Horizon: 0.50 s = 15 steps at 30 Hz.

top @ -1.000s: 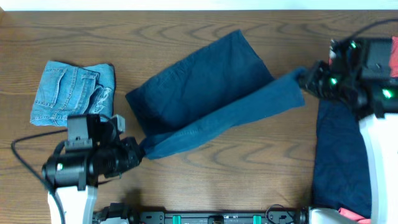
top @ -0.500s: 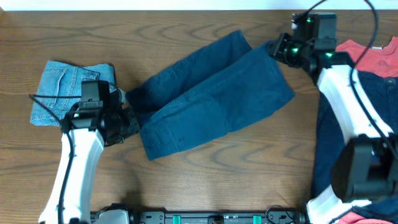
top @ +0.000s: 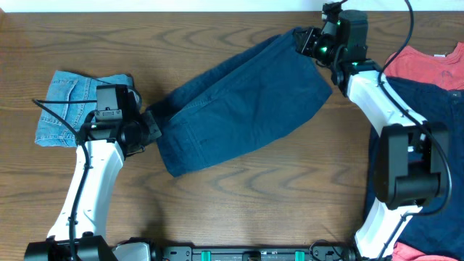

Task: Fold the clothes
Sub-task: 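Lift the leg hems and fold them up onto the waistband with both grippers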

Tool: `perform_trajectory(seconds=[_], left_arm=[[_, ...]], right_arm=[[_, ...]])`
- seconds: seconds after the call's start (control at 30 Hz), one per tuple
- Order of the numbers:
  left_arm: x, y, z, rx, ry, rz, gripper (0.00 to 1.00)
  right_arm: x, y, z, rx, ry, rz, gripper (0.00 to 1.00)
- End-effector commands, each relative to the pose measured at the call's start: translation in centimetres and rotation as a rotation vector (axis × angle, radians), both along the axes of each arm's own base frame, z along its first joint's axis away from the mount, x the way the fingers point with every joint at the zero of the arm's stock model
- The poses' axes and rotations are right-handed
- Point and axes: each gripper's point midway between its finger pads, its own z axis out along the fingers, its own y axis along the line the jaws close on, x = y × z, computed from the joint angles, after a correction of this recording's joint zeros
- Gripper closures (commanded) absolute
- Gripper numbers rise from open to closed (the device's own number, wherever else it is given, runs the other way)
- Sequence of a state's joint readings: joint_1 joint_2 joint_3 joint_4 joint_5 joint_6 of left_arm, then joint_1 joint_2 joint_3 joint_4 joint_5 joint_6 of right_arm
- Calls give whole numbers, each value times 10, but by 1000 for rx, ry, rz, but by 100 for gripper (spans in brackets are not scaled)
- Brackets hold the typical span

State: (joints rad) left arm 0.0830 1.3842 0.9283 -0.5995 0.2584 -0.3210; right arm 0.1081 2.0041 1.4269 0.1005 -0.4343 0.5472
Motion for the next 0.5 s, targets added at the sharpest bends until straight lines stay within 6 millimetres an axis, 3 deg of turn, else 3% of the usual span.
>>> perform_trajectory(seconds=[0.0, 0.2, 0.27, 0.3, 0.33, 0.37, 0.4, 0.47], left_arm=[[5, 19, 2, 76, -15, 61, 94], [20, 29, 5, 120, -67, 96, 94], [25, 29, 2, 120, -72, 97, 85], [27, 30, -1, 120, -71, 97, 63], [28, 30, -4, 119, -64, 97, 46], [28, 30, -8, 117, -52, 99, 37], [26, 30, -12, 116, -38, 99, 23], [21, 29, -20, 115, 1, 96, 9]], right_arm=[[16, -10, 5, -13, -42, -73, 99], [30, -4, 0, 1, -108, -80, 99], [34, -2, -5, 13, -116, -89, 99], [36, 0, -7, 17, -124, -88, 87], [38, 0, -10, 19, -127, -88, 34], [38, 0, -15, 18, -118, -86, 1], [37, -2, -21, 10, -101, -86, 1], [32, -10, -33, -22, -55, -71, 1]])
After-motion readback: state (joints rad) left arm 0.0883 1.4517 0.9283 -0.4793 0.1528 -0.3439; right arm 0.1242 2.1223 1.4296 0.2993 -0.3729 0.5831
